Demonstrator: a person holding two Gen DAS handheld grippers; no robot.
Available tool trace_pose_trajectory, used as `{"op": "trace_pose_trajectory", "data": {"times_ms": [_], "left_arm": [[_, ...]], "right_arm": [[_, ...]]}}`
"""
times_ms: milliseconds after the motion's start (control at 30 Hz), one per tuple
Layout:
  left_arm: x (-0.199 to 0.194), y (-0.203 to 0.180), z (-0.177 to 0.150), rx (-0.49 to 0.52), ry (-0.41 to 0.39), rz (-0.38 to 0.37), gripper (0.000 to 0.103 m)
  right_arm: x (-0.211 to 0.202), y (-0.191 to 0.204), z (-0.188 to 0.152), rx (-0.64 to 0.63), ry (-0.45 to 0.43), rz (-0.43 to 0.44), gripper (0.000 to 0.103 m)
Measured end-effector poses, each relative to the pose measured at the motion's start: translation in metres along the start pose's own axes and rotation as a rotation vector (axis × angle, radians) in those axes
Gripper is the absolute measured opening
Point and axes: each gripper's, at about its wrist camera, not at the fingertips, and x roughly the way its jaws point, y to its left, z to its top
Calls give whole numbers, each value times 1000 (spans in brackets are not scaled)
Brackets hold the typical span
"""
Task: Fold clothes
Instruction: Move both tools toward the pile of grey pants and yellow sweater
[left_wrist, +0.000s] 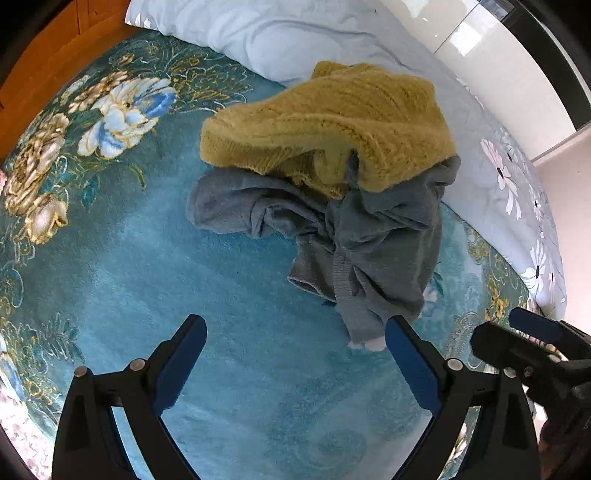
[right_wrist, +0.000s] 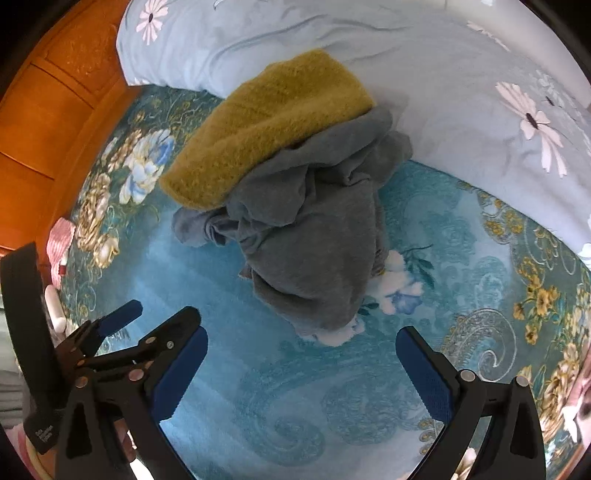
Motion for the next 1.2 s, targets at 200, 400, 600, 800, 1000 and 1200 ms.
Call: {"op": "trace_pose_trajectory", "data": {"times_ms": [200, 400, 600, 800, 1000, 1200], "left_arm": [[5, -5, 0, 5, 10, 17, 97], [8, -6, 1, 15, 24, 34, 97], [11, -7, 4, 20, 28, 45, 97], [15, -8, 5, 16, 36, 43, 97], [20, -13, 4, 15, 47, 38, 97], [23, -16, 5, 7, 56, 26, 97]], "right_arm": [[9, -2, -2, 5, 19, -1, 103], [18, -4, -4, 9, 37, -2, 103], [27, -5, -6, 14, 56, -3, 103], [34, -7, -7, 19, 73, -5, 103], [36, -12, -7, 47, 96, -5, 103], [35, -17, -6, 60, 95, -8, 103]]}}
